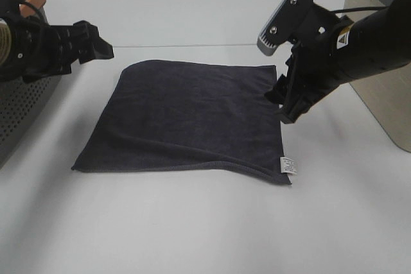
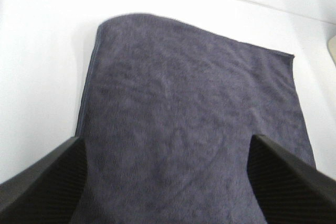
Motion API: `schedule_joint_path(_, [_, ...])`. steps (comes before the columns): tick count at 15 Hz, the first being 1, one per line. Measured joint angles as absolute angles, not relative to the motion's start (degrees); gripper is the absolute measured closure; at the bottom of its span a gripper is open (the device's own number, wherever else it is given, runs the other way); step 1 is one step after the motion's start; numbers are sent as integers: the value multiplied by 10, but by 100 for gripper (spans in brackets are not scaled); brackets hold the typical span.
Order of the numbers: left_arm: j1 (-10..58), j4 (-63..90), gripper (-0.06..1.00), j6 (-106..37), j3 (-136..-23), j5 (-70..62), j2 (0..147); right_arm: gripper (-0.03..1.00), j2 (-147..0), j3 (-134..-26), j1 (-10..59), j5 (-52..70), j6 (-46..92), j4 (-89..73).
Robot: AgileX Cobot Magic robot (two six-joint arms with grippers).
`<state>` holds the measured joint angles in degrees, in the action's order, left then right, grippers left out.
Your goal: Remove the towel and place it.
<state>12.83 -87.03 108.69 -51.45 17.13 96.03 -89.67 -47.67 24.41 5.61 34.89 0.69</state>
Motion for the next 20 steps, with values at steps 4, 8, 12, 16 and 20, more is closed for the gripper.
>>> schedule_joint_path(4, [128,-964,17,1087,-623,105,960,33,-891,-490,244,-41,303,-19])
schedule_joint_path(8, [128,-995,17,1062,-679,20,960,35,-891,-535,244,-93,325,-109])
schedule_joint_path(12, [128,-971,18,914,-682,-96,960,35,-891,-584,244,-218,568,-315])
schedule_joint_path(16, [128,-757,18,667,-712,-160,960,39,-892,-664,241,-333,952,-760])
schedule_joint_path(20, [120,-306,18,234,-834,-234,960,41,-905,-794,236,-369,1219,-991])
